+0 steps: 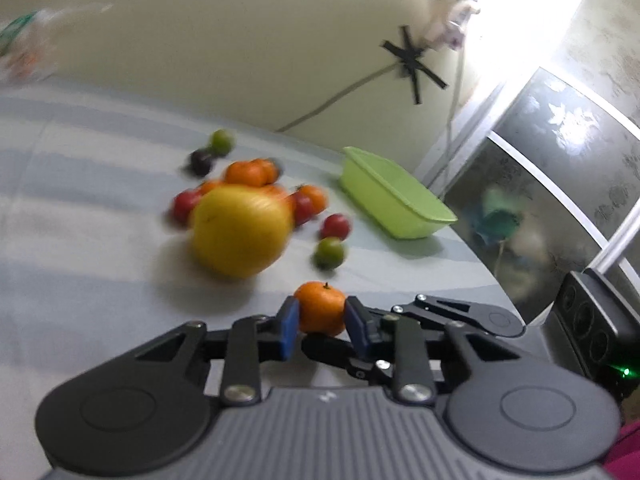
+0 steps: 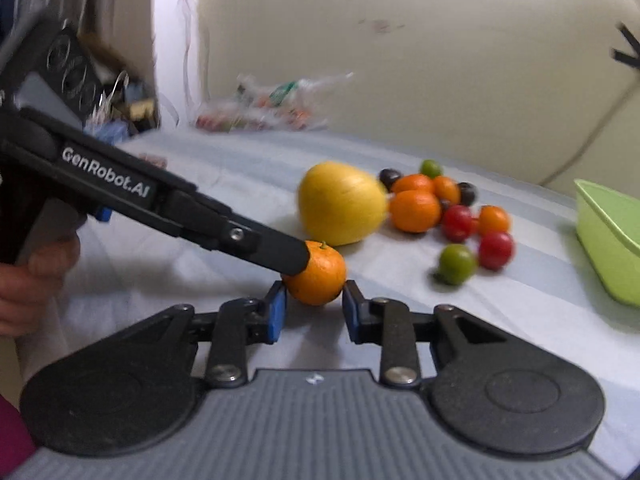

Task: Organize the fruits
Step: 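Carry the mandarin into the green basket and open the left tool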

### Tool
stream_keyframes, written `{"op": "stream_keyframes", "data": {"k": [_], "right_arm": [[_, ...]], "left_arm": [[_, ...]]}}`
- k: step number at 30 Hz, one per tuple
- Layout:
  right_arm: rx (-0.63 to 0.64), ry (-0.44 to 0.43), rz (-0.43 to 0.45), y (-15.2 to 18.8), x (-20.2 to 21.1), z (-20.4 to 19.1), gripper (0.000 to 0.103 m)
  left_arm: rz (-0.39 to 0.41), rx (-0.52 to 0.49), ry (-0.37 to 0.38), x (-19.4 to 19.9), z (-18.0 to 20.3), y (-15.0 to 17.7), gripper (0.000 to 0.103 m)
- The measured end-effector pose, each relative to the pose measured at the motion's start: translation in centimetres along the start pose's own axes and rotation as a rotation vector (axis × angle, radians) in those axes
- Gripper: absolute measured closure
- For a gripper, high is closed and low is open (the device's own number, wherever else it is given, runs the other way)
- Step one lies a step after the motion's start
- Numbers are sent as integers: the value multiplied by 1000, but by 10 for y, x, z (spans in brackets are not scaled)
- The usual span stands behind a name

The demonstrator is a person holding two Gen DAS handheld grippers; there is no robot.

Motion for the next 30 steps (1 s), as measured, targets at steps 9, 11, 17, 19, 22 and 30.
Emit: {"op": "stream_keyframes", "data": {"k": [9,11,17,19,22,30], "right_arm": [[-86,218,228,-31,47,90,70],[-94,284,264,-42,54,117,70],[-160,416,291,-63,58,186,70],[-180,444,285,-66,53,200,68],[-221,462,291,-64,50,214,62],[-188,459,339,-52,65,192,51]], "left_arm": [[21,-252,89,-82,77,-78,78],[22,-300,96,-106,94,-93,78],[-10,-325,96,-171,117,-118,78],[-31,-318,90,-184,117,-118,76],[-46,-319,43,-193,117,-114,74],[63,-232,4,-119,89,-103,70]]}}
Point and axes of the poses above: each gripper's, at about its wrist camera, not at the fingertips, and x roughly against the way its jaws point, z to its right, y to its underside, the point moved 5 cm from there along -x, roughly the way its jaws point, and after that the axes turned 10 degrees about -x, right-handed, at the moved point
